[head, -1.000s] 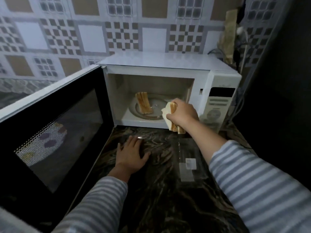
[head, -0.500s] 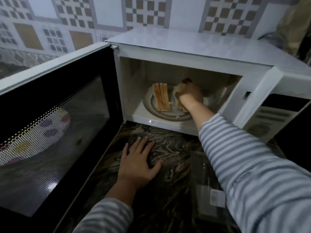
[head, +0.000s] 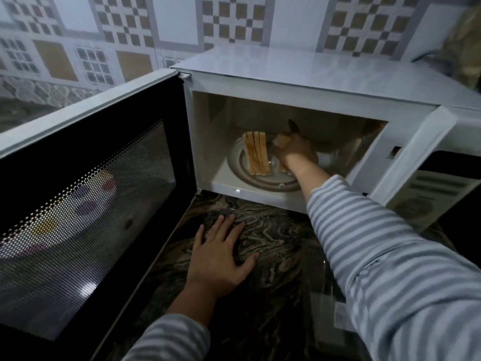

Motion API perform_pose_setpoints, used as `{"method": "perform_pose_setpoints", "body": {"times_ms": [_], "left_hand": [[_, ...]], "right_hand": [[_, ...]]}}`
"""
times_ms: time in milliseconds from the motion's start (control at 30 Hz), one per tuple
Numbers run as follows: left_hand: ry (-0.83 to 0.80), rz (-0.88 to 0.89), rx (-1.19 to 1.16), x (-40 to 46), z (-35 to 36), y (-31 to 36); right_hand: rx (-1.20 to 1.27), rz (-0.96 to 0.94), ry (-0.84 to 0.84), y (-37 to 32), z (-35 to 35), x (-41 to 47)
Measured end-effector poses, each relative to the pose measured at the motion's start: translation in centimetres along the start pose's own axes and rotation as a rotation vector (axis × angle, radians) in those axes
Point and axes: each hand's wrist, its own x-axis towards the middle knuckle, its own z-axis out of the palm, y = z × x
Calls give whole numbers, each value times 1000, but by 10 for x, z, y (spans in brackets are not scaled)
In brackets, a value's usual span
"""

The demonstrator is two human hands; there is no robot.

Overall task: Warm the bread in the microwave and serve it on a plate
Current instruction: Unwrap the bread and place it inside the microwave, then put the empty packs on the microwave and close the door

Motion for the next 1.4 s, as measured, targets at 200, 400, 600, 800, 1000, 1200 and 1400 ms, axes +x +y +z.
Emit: {"method": "perform_pose_setpoints", "body": {"times_ms": [200,400,600,800,1000,1200,1400], "left_hand": [[-51,-4,-15,0,-2,1],[-32,9,-82,-5,-6,1],[1,78,-221,-28,-14,23],[18,137,-645,-59,-21,72],[-135,100,-864,-84,-20,97],[-260,-90,-967,-94,-19,100],[-254,-191,-1043,-97,-12,99]], "right_hand": [[-72,-3,22,2,-36,-50],[-100,-84,-91,27,-68,-148],[-37,21,-66,66,-85,-234],[12,68,35,96,-76,-299],[25,201,-38,113,-53,-327],[142,288,-51,127,-37,-328],[467,428,-15,138,-25,-320]]}}
